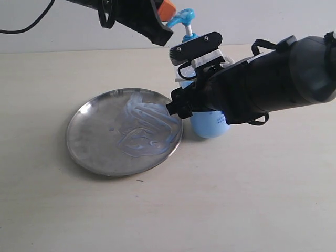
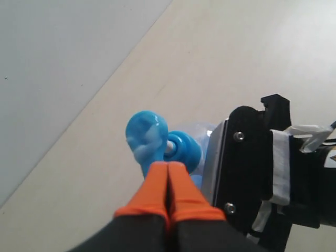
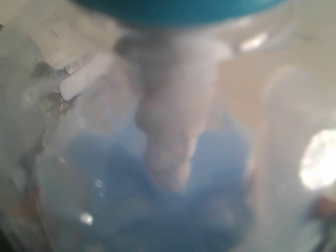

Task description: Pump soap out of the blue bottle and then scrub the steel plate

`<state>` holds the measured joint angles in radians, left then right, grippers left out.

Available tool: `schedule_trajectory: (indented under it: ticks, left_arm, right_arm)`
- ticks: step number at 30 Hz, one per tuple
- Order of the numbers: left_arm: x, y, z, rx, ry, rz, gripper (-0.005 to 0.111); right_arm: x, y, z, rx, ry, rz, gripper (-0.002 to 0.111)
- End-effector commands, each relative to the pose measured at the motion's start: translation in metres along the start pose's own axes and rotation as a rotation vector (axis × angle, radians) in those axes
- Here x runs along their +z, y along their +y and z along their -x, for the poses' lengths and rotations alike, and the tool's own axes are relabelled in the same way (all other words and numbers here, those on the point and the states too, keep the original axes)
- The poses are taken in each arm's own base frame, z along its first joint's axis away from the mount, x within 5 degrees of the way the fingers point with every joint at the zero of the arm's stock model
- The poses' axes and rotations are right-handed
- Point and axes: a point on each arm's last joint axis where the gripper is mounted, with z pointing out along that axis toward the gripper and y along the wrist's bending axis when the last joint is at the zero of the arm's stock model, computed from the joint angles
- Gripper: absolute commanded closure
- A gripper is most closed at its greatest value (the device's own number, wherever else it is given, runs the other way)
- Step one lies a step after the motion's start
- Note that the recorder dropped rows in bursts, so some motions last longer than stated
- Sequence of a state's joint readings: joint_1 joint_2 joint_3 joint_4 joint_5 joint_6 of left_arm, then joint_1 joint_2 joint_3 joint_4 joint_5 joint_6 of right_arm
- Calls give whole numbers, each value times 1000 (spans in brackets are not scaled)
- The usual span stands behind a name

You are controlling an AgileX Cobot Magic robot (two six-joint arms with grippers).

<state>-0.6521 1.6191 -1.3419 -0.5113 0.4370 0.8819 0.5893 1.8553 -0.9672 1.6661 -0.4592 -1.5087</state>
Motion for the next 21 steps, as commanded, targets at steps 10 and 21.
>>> schedule_trajectory:
  ticks: [10, 21]
  left_arm:
    - [20, 1, -9, -2, 37, -12, 107]
    - [26, 3, -11, 3, 35, -4, 107]
  right_arm:
    - [2, 8, -5, 3, 28, 69, 108]
    - [2, 8, -5, -2, 27, 69, 108]
